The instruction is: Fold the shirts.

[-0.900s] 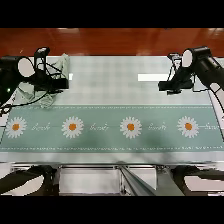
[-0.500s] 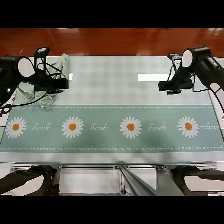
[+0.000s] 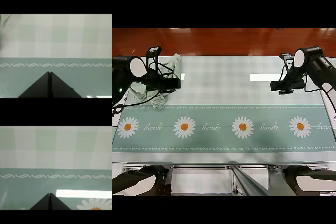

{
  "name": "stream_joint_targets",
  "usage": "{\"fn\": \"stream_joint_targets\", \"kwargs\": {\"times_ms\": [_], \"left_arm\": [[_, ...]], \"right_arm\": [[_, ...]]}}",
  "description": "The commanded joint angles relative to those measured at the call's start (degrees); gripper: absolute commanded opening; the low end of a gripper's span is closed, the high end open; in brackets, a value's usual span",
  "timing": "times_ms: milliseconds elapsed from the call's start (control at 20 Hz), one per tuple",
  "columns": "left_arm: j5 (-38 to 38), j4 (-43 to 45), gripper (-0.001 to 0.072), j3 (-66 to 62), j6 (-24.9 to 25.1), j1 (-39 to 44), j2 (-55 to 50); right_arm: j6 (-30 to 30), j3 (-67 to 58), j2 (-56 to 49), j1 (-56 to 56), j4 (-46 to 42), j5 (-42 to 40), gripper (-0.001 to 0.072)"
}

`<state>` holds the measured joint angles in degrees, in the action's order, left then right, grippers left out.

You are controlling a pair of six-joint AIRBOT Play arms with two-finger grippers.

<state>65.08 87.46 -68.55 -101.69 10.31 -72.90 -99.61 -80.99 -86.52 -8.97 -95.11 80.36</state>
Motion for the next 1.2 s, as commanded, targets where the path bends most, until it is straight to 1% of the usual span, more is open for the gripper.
{"fn": "stream_joint_targets", "kwargs": {"times_ms": [0, 100, 150, 200, 250, 300, 450, 500, 600, 750, 850, 950, 1150], "left_arm": [[-2.1, 0.02, 0.0023, 0.02, 0.04, 0.02, -0.02], [-3.34, 0.37, 0.0023, -0.61, 0.85, -0.11, 0.0], [-1.42, 0.87, 0.0024, -2.32, 2.03, -0.42, 0.07], [1.09, 0.9, 0.0023, -4.59, 2.21, -0.9, 0.37], [3.08, 0.92, 0.0024, -6.67, 3.43, -1.33, 1.11], [4.94, 1.03, 0.0024, -8.37, 4.83, -1.57, 2.47], [10.27, 1.07, 0.0026, -8.24, 4.96, -1.64, 10.75], [11.23, 1.25, 0.0049, -6.25, 5.05, -1.31, 14.47], [8.28, 1.77, 0.0049, 1.42, 6.84, -1.27, 23.32], [3.3, 2.34, 0.0049, 13.84, 6.93, -1.36, 32.79], [2.64, 2.32, 0.0049, 18.93, 6.91, -1.36, 34.34], [2.38, 1.42, 0.0049, 21.92, 6.91, -1.33, 33.62], [1.44, 1.03, 0.0049, 23.06, 5.95, -1.33, 30.49]], "right_arm": [[-0.39, -0.07, -0.04, -0.02, 0.17, -1.81, 0.0034], [0.33, -0.66, 0.07, 0.0, -0.02, -3.56, 0.0035], [1.97, -1.62, 0.44, 0.31, 0.04, -2.93, 0.0055], [4.02, -2.43, 1.88, 0.31, -0.04, -2.73, 0.0163], [5.38, -2.6, 4.63, 0.28, -0.85, -3.74, 0.0289], [5.57, -2.6, 7.89, 0.28, -1.51, -4.55, 0.0316], [6.27, -1.33, 19.28, 0.28, -1.62, -7.56, 0.0321], [6.27, 0.59, 23.08, 0.28, -1.73, -9.88, 0.0335], [5.09, 6.86, 30.4, 0.28, -2.43, -14.03, 0.0335], [2.29, 18.29, 37.55, 0.28, -2.58, -15.72, 0.0335], [0.63, 24.74, 39.5, 0.28, -2.62, -16.94, 0.0335], [-0.68, 29.31, 39.65, 0.28, -2.54, -17.53, 0.0335], [-3.08, 35.06, 39.65, 0.28, -2.01, -20.65, 0.0335]]}}
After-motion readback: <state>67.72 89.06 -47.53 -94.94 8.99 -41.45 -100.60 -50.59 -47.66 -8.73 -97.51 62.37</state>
